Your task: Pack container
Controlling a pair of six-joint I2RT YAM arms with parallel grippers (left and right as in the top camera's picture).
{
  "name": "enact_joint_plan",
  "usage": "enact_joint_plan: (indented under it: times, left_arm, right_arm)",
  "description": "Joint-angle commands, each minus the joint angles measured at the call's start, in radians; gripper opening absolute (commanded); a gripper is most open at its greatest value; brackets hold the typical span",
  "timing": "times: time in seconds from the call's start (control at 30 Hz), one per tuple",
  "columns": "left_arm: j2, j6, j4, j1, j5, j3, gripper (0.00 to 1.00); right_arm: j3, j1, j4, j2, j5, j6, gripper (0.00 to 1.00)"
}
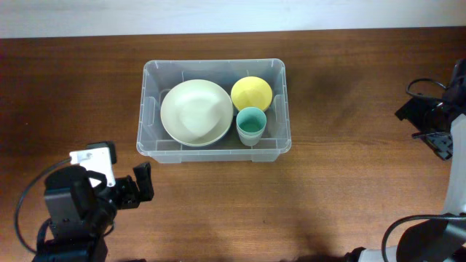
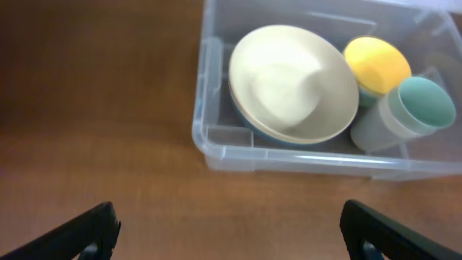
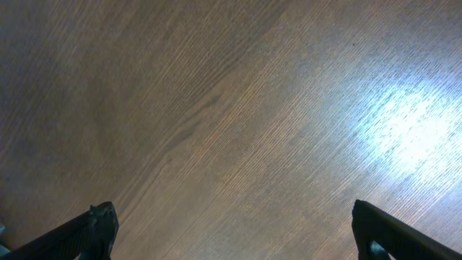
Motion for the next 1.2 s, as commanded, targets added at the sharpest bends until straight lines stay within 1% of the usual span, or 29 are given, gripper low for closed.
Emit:
enact_joint_plan:
  times: [0.0, 0.1, 0.2, 0.37, 0.5, 0.6, 0.7, 0.87, 0.97, 1.13, 1.17]
  left_arm:
    - [-0.004, 0.208, 0.091, -0.001, 0.108, -0.072, 1.0]
    - [-0.026, 0.241, 0.245, -0.022, 0.125, -0.174, 1.0]
    - [-0.085, 0.255, 0.443, -0.048, 0.125, -0.313, 1.0]
    - [-0.217, 0.254, 0.822, -0.114, 0.126, -0.577, 1.0]
    - [-0.322, 0.254, 1.043, -0.154, 0.125, -0.737, 1.0]
    - [-0.39, 0.254, 1.151, -0.166, 0.125, -0.826, 1.0]
    - [-0.438, 0.255, 1.192, -0.166, 0.117, -0.871, 1.0]
    - [-0.53, 0.255, 1.168, -0.165, 0.089, -0.888, 1.0]
    - [-0.589, 0.255, 1.113, -0.163, 0.051, -0.889, 1.0]
    - [-0.688, 0.254, 0.957, -0.164, -0.001, -0.889, 1.0]
    - [-0.684, 0.255, 0.942, -0.162, -0.012, -0.889, 1.0]
  right_arm:
    - [-0.005, -0.002, 0.002, 0.003, 0.002, 0.004, 0.99]
    - [-0.005, -0.002, 0.003, 0.003, 0.002, 0.004, 0.99]
    - [-0.005, -0.002, 0.003, 0.003, 0.002, 0.004, 0.99]
    - [-0.005, -0.002, 0.003, 0.003, 0.002, 0.004, 0.99]
    - [-0.005, -0.002, 0.003, 0.003, 0.002, 0.004, 0.99]
    - [-0.005, -0.002, 0.003, 0.003, 0.002, 0.004, 0.99]
    - [-0.005, -0.002, 0.003, 0.003, 0.002, 0.004, 0.99]
    - [-0.005, -0.002, 0.003, 0.003, 0.002, 0.004, 0.99]
    - [-0.005, -0.002, 0.002, 0.003, 0.002, 0.004, 0.99]
    - [-0.005, -0.002, 0.003, 0.003, 0.002, 0.004, 0.99]
    - [-0.005, -0.002, 0.002, 0.003, 0.002, 0.004, 0.99]
